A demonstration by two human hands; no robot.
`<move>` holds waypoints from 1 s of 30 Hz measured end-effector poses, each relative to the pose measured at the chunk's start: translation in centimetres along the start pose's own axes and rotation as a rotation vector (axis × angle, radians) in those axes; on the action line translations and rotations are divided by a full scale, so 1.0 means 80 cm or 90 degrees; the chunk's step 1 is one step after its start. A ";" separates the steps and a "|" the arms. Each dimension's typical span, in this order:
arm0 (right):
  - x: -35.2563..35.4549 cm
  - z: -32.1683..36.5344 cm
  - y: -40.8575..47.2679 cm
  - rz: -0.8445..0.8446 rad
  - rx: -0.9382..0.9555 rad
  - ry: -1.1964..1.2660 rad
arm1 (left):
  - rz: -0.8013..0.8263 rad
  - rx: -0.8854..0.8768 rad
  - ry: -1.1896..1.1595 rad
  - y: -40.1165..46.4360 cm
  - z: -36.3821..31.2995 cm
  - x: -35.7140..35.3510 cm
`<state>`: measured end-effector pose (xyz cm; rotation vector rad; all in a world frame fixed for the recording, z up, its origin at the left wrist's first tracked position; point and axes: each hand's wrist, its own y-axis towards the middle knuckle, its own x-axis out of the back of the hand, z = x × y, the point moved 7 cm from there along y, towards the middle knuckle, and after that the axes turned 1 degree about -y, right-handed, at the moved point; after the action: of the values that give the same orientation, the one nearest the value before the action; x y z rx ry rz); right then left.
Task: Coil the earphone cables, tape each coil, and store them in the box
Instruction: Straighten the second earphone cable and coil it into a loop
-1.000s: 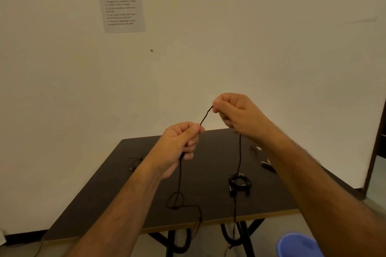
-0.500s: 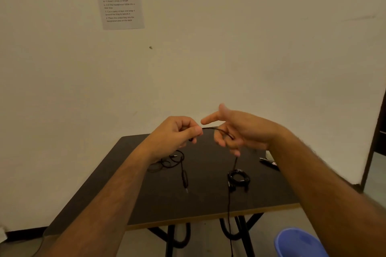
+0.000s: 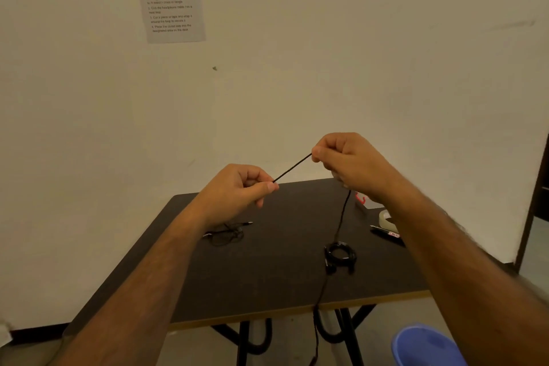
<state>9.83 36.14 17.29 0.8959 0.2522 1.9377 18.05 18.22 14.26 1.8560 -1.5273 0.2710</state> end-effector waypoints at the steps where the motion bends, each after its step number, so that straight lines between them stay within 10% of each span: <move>1: 0.000 -0.002 0.000 0.012 -0.009 0.027 | -0.016 -0.005 0.011 -0.001 0.001 0.004; 7: 0.020 -0.012 -0.001 0.006 -0.052 0.137 | -0.071 -0.019 0.029 -0.001 0.005 0.023; 14: -0.049 -0.022 -0.009 0.313 -0.138 0.222 | -0.056 -0.063 0.022 0.013 -0.020 0.005; 22: -0.002 0.009 0.009 0.049 0.042 -0.071 | -0.002 -0.047 0.080 0.007 -0.002 -0.003; 30: 0.030 -0.016 0.007 -0.068 -0.025 0.002 | 0.023 0.012 -0.026 -0.005 0.029 0.005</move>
<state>7.91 38.10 17.82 0.8364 0.2572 1.8403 17.89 16.47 12.69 1.8594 -1.5925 0.2669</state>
